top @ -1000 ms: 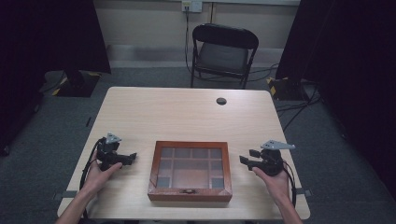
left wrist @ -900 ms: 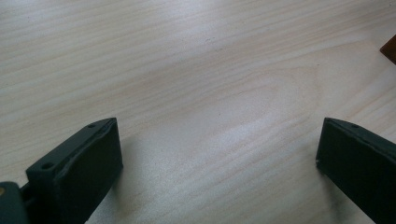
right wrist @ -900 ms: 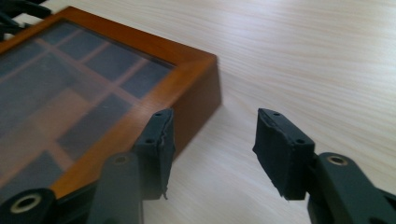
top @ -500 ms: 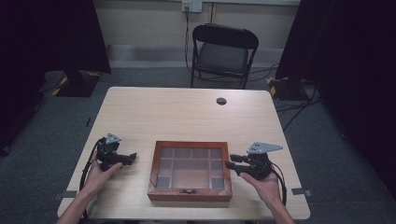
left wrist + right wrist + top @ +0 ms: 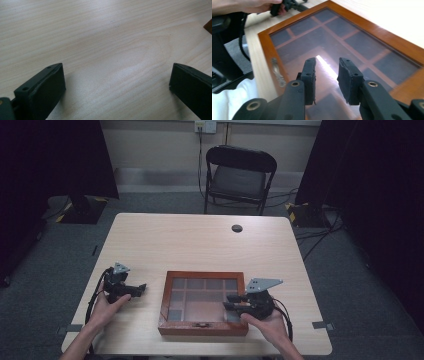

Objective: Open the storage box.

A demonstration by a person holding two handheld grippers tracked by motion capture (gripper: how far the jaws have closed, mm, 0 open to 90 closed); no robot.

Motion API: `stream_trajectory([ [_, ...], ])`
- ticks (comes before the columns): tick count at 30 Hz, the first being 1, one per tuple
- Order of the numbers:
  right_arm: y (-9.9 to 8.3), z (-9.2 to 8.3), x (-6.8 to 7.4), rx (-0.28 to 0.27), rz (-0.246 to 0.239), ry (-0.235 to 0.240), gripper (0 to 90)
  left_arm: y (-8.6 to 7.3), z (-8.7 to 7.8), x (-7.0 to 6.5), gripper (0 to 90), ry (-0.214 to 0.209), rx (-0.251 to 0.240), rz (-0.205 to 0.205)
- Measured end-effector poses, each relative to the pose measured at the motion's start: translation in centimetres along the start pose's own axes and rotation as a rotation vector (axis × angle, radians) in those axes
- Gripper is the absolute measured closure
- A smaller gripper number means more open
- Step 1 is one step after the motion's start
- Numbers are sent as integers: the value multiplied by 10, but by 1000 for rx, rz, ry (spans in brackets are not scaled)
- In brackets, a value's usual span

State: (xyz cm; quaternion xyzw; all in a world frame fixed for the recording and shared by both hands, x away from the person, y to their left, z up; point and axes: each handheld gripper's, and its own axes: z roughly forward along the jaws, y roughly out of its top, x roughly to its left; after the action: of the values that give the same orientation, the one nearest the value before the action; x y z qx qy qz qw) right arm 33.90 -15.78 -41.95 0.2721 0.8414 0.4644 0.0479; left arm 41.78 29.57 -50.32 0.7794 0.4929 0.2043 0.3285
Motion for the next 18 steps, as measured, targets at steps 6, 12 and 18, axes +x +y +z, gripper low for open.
stream_trajectory([
  [6,4,13,12,20,-28,58,704,0,0,0,0,2,0,-1],
  [12,6,25,24,47,-57,109,721,0,0,0,0,2,0,-1],
  [18,4,36,34,75,-77,157,741,0,0,0,0,2,0,-1],
])
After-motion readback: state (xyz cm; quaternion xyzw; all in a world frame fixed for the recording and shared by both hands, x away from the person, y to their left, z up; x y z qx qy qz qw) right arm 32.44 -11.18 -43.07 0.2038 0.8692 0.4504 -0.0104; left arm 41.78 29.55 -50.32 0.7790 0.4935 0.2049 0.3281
